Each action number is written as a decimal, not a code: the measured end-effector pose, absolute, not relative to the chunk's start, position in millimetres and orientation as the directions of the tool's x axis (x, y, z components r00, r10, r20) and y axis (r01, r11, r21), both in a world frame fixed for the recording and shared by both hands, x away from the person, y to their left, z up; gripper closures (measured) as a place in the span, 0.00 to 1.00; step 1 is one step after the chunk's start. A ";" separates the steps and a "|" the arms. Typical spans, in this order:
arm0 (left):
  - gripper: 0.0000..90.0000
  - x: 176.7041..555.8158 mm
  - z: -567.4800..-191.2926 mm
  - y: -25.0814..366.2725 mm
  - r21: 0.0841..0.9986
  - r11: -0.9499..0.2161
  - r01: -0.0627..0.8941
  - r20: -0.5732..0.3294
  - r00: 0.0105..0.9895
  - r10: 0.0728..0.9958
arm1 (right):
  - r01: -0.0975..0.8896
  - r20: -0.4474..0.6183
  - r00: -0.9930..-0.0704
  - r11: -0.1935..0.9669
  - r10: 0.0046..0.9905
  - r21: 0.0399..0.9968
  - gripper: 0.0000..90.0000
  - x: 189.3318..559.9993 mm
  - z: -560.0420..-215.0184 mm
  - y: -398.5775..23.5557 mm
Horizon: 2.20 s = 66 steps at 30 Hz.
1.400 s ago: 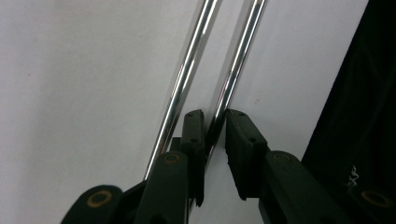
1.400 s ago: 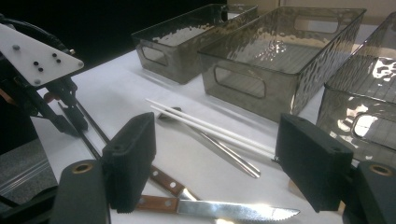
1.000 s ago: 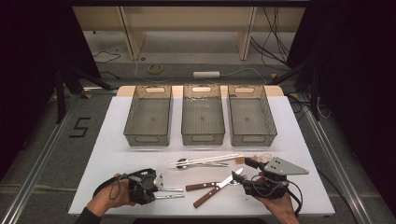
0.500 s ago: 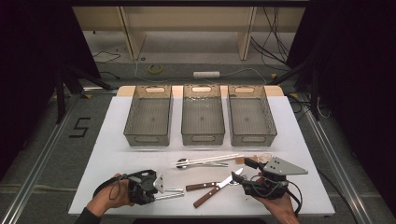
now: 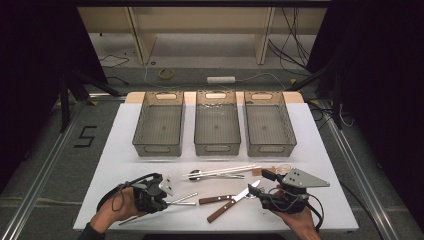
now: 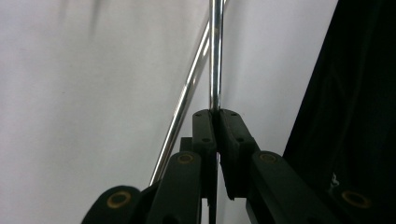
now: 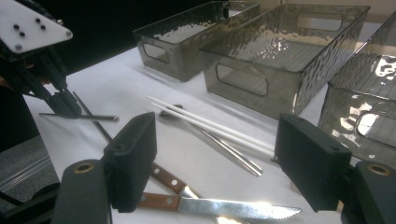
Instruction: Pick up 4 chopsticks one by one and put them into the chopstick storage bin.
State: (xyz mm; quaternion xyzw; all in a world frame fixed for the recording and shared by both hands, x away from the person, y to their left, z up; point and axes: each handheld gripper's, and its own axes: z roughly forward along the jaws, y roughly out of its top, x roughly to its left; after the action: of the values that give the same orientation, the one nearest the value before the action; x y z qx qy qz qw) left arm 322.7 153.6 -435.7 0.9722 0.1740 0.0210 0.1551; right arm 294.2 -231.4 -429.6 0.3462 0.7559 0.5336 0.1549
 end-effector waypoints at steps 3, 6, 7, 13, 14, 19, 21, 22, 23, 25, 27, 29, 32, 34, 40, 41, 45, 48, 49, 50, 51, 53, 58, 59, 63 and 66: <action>0.94 325.4 -429.1 158.3 0.356 -0.856 0.376 -0.036 0.920 0.390 | 0.359 0.137 -0.711 0.189 0.690 0.914 0.34 294.4 -429.6 -231.8; 0.94 328.4 -421.8 163.9 0.392 -0.821 0.414 -0.049 0.901 0.431 | 0.361 0.139 -0.710 0.188 0.690 0.913 0.34 294.5 -429.7 -231.8; 0.94 329.5 -419.3 166.2 0.403 -0.810 0.425 -0.058 0.896 0.441 | 0.360 0.138 -0.711 0.189 0.690 0.913 0.34 294.7 -429.8 -231.7; 0.94 337.6 -403.7 180.8 0.484 -0.741 0.466 -0.102 0.871 0.481 | 0.364 0.142 -0.709 0.187 0.691 0.912 0.34 295.0 -430.3 -231.8; 0.94 338.9 -400.8 183.0 0.499 -0.725 0.474 -0.111 0.865 0.489 | 0.364 0.142 -0.708 0.185 0.691 0.913 0.34 295.2 -430.4 -231.9; 0.94 349.2 -385.6 195.2 0.578 -0.651 0.492 -0.140 0.846 0.515 | 0.364 0.142 -0.708 0.186 0.692 0.913 0.34 295.6 -430.6 -232.3; 0.94 352.8 -380.2 198.6 0.607 -0.625 0.491 -0.149 0.843 0.517 | 0.364 0.142 -0.708 0.186 0.691 0.912 0.34 295.4 -430.5 -232.3; 0.94 353.7 -377.9 199.8 0.628 -0.607 0.486 -0.143 0.839 0.524 | 0.366 0.142 -0.708 0.187 0.692 0.912 0.34 295.3 -430.4 -232.4; 0.94 355.5 -376.1 201.2 0.643 -0.591 0.487 -0.152 0.838 0.524 | 0.365 0.142 -0.708 0.186 0.692 0.912 0.34 295.4 -430.4 -232.5; 0.94 357.3 -373.7 202.4 0.668 -0.569 0.479 -0.140 0.833 0.536 | 0.368 0.144 -0.707 0.186 0.693 0.911 0.34 295.5 -430.5 -232.6; 0.94 358.3 -372.5 202.6 0.683 -0.555 0.474 -0.141 0.831 0.537 | 0.367 0.145 -0.707 0.184 0.692 0.912 0.34 295.6 -430.7 -232.4; 0.94 359.3 -372.0 202.4 0.686 -0.550 0.476 -0.151 0.833 0.532 | 0.368 0.145 -0.708 0.185 0.691 0.911 0.34 295.6 -430.7 -232.3; 0.94 360.5 -371.9 203.2 0.690 -0.544 0.478 -0.150 0.829 0.539 | 0.368 0.144 -0.708 0.186 0.691 0.911 0.34 295.7 -430.8 -232.3; 0.94 359.3 -370.6 204.4 0.696 -0.537 0.476 -0.147 0.827 0.542 | 0.366 0.144 -0.710 0.187 0.690 0.911 0.34 295.4 -430.7 -232.3; 0.94 354.7 -360.9 208.7 0.722 -0.518 0.458 -0.138 0.830 0.540 | 0.372 0.147 -0.709 0.189 0.690 0.909 0.34 295.6 -431.0 -231.8; 0.94 353.7 -359.2 209.0 0.732 -0.507 0.454 -0.135 0.827 0.546 | 0.372 0.147 -0.709 0.188 0.690 0.909 0.34 295.6 -431.1 -231.6; 0.94 351.7 -352.6 210.7 0.750 -0.493 0.440 -0.128 0.828 0.546 | 0.373 0.148 -0.709 0.188 0.690 0.909 0.34 295.5 -431.1 -231.8; 0.94 351.6 -348.0 212.6 0.762 -0.479 0.437 -0.127 0.825 0.551 | 0.373 0.147 -0.709 0.189 0.690 0.908 0.34 295.5 -431.1 -231.9; 0.94 352.3 -346.9 213.6 0.766 -0.472 0.436 -0.130 0.824 0.551 | 0.372 0.146 -0.710 0.190 0.689 0.909 0.34 295.6 -431.2 -231.8; 0.94 353.2 -345.9 214.7 0.770 -0.466 0.436 -0.131 0.823 0.553 | 0.372 0.146 -0.710 0.190 0.689 0.909 0.34 295.6 -431.2 -231.7; 0.94 354.2 -344.6 215.8 0.772 -0.460 0.438 -0.132 0.819 0.558 | 0.372 0.144 -0.709 0.192 0.690 0.908 0.34 295.6 -431.2 -231.7; 0.94 356.8 -341.7 218.0 0.773 -0.455 0.442 -0.135 0.816 0.563 | 0.374 0.147 -0.709 0.191 0.690 0.908 0.34 295.6 -431.2 -232.0; 0.94 365.0 -333.5 221.7 0.775 -0.442 0.452 -0.140 0.804 0.577 | 0.376 0.149 -0.709 0.190 0.690 0.907 0.34 295.6 -431.3 -232.0; 0.94 367.2 -332.0 222.4 0.773 -0.442 0.455 -0.138 0.801 0.583 | 0.374 0.147 -0.709 0.192 0.690 0.907 0.34 295.7 -431.4 -232.0; 0.94 376.1 -325.1 227.6 0.778 -0.424 0.464 -0.139 0.785 0.603 | 0.376 0.150 -0.709 0.190 0.689 0.907 0.34 295.6 -431.2 -232.3; 0.94 383.0 -319.6 232.6 0.784 -0.408 0.468 -0.142 0.775 0.616 | 0.377 0.150 -0.708 0.189 0.690 0.907 0.34 295.6 -431.2 -232.3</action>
State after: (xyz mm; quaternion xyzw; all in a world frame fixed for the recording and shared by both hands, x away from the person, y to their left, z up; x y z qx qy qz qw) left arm 383.0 232.6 -319.6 0.8348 0.3249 0.0847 0.4364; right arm 295.6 -232.3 -431.2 0.3523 0.7569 0.5303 0.1475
